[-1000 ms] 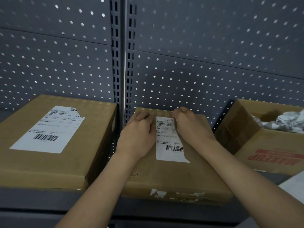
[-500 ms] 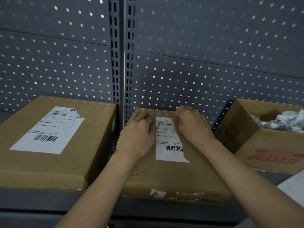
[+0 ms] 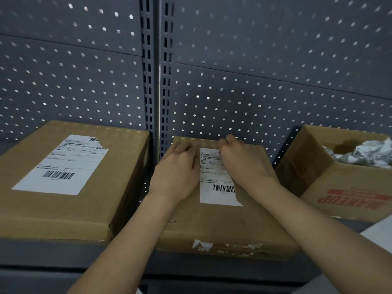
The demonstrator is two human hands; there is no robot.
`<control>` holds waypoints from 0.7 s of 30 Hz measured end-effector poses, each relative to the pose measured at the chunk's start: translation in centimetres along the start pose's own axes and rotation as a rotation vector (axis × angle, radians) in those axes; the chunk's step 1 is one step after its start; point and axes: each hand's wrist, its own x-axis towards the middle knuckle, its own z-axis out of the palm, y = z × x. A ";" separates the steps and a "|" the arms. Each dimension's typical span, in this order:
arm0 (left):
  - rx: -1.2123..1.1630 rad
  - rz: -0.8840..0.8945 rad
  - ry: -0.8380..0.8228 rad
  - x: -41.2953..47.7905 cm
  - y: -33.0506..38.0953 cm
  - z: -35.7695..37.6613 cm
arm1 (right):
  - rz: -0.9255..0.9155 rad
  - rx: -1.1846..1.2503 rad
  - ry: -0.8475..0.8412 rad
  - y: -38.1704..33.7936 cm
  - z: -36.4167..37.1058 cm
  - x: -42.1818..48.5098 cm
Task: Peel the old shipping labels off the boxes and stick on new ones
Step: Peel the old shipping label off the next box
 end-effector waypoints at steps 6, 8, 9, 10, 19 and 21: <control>0.020 0.007 -0.001 0.0 0.0 0.1 | 0.017 -0.016 -0.024 -0.2 -0.2 0.2; 0.021 0.007 -0.002 0.0 0.0 0.1 | 0.016 -0.008 -0.017 -0.3 -0.2 0.3; 0.020 0.005 -0.002 0.0 0.0 0.1 | 0.014 -0.004 -0.011 -0.3 -0.1 0.3; 0.020 0.003 -0.004 0.0 0.1 0.0 | 0.010 0.007 -0.007 -0.2 -0.1 0.3; 0.005 0.005 -0.005 0.1 -0.1 0.1 | 0.169 0.481 0.057 1.6 1.9 0.7; 0.005 0.007 -0.003 -0.1 -0.1 0.1 | 0.222 0.518 0.072 1.8 2.2 0.8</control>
